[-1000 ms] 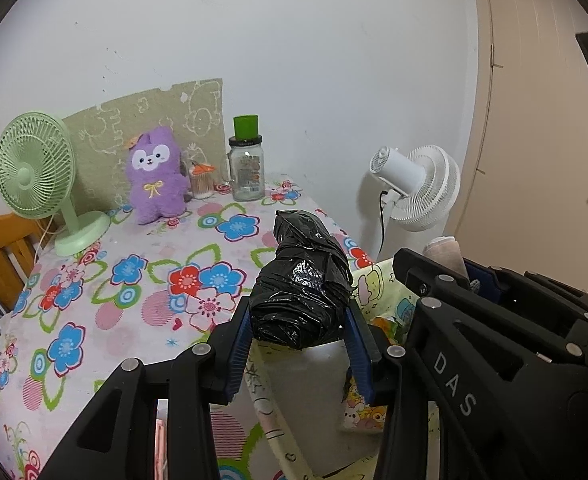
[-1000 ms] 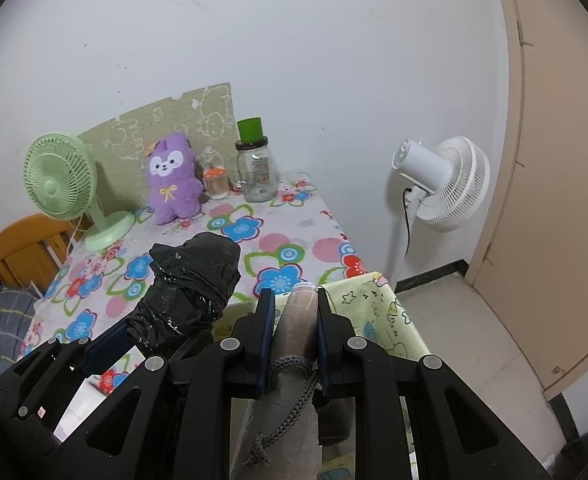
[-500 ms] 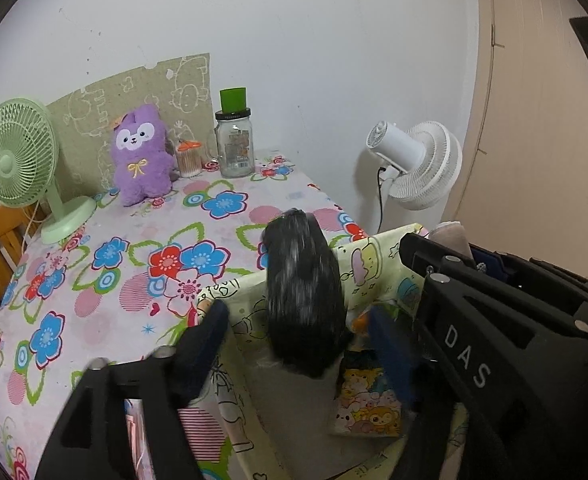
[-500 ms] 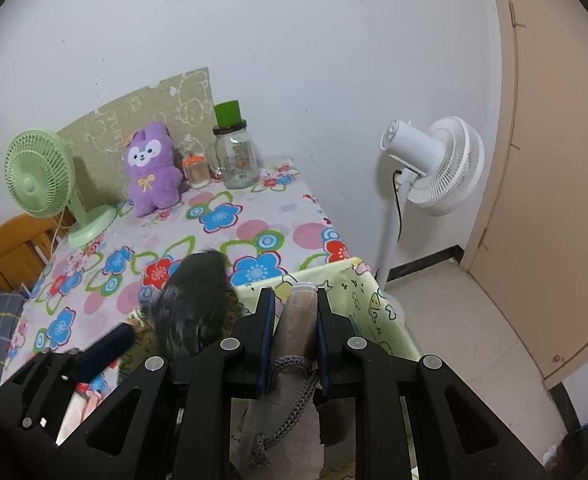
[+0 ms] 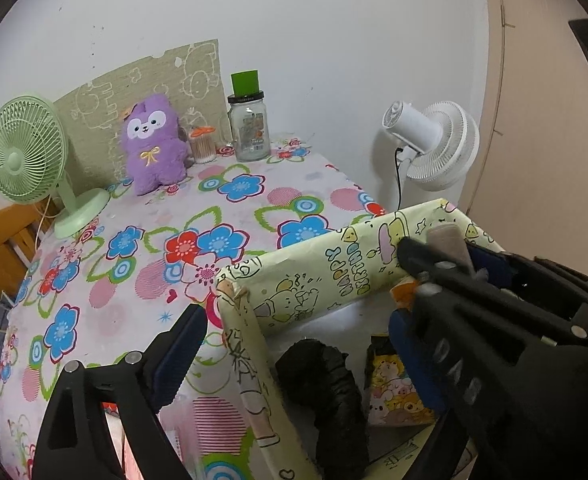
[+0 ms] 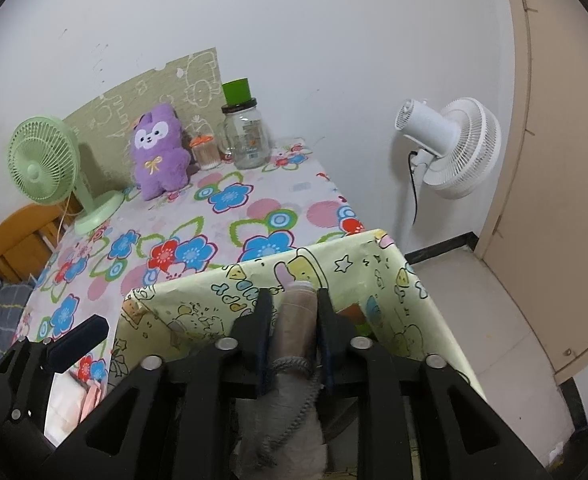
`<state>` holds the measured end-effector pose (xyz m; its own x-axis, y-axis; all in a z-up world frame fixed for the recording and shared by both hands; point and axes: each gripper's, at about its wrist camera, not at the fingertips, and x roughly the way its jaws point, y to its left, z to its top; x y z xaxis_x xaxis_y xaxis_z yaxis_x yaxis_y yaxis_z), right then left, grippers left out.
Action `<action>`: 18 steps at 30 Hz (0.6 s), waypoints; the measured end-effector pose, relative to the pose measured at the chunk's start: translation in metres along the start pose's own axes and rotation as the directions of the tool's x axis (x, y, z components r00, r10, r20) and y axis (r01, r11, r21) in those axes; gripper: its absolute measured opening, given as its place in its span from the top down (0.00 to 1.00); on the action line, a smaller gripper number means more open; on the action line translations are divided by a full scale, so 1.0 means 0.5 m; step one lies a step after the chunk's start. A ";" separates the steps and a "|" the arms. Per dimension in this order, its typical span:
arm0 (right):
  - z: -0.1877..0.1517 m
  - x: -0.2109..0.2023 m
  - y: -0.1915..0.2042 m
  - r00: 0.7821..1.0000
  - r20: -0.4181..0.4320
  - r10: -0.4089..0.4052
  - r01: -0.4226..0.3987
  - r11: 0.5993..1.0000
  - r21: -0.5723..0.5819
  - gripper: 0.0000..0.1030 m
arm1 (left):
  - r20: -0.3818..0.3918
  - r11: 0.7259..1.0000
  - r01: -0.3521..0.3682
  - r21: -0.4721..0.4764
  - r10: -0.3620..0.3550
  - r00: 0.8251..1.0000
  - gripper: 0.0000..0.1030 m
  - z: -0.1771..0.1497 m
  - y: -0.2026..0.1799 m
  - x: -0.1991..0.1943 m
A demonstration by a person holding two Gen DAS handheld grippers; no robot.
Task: Organize soft objects
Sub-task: 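Release the black bundle into the yellow box while right releases the beige item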
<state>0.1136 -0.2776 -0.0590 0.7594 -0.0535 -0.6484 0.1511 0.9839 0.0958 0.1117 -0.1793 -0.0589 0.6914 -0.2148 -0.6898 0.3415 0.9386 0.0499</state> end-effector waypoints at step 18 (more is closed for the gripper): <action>-0.019 -0.058 0.008 0.999 0.037 -0.024 0.025 0.999 -0.029 0.12 | 0.043 1.000 -0.019 0.001 0.019 0.999 0.03 -0.012 -0.003 -0.052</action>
<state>0.0861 -0.2707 -0.0471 0.7786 -0.0836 -0.6219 0.1519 0.9867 0.0574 0.0894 -0.1738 -0.0454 0.7246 -0.2083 -0.6569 0.3287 0.9423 0.0637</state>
